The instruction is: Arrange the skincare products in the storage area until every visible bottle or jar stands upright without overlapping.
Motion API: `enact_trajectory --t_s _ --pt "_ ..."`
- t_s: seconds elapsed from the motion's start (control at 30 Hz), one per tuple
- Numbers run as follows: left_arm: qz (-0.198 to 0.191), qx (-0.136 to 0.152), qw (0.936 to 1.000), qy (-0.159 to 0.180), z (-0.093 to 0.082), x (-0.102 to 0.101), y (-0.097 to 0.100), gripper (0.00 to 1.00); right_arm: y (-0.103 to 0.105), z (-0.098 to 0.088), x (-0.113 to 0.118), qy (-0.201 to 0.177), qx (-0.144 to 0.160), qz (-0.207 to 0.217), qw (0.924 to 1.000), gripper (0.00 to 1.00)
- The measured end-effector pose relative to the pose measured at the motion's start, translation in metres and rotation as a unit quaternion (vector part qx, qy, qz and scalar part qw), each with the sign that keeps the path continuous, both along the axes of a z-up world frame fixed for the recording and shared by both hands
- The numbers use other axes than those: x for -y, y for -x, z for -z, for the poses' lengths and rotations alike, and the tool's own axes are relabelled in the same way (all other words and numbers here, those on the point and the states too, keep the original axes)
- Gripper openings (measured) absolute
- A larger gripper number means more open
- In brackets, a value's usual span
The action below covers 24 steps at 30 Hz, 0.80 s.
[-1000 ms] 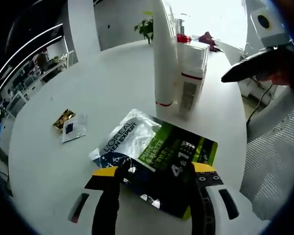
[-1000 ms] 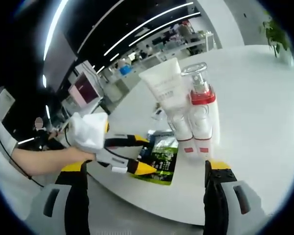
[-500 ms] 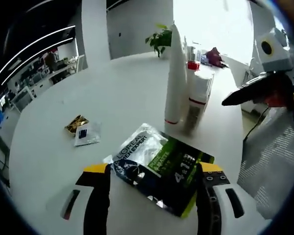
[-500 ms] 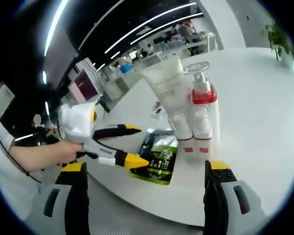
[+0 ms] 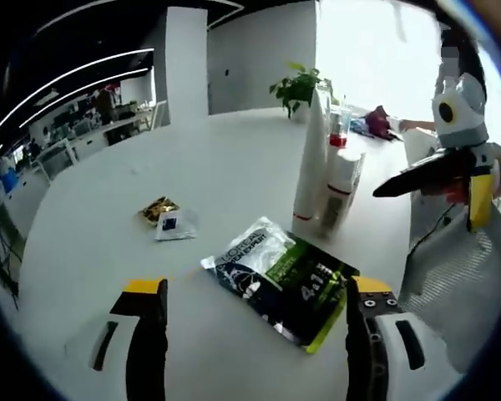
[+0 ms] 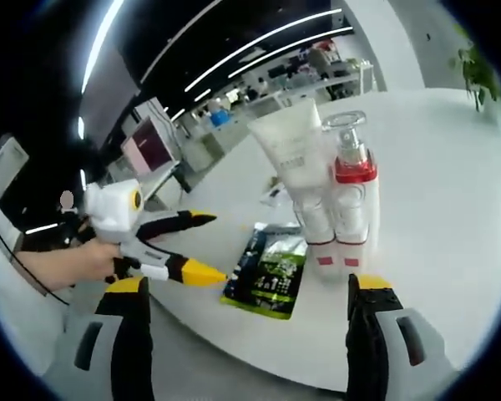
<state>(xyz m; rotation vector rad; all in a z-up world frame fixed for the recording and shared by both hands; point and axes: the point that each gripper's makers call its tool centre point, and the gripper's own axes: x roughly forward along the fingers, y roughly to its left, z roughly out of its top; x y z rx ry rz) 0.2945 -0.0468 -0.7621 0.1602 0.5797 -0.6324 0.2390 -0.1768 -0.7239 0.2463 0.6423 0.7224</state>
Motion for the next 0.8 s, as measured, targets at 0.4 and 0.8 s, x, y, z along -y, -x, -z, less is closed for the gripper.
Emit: enact_trajectory --t_s 0.4,0.8 --pt "-0.053 0.0 0.9982 0.026 -0.021 -0.045 0.021 0.93 -0.004 -0.001 0.003 0.016 0.016 0.009 0.9997 0.97" --pt "-0.067 -0.004 0.9972 0.032 -0.027 -0.079 0.038 0.99 -0.009 -0.009 0.011 0.018 0.032 0.035 0.9987 0.96"
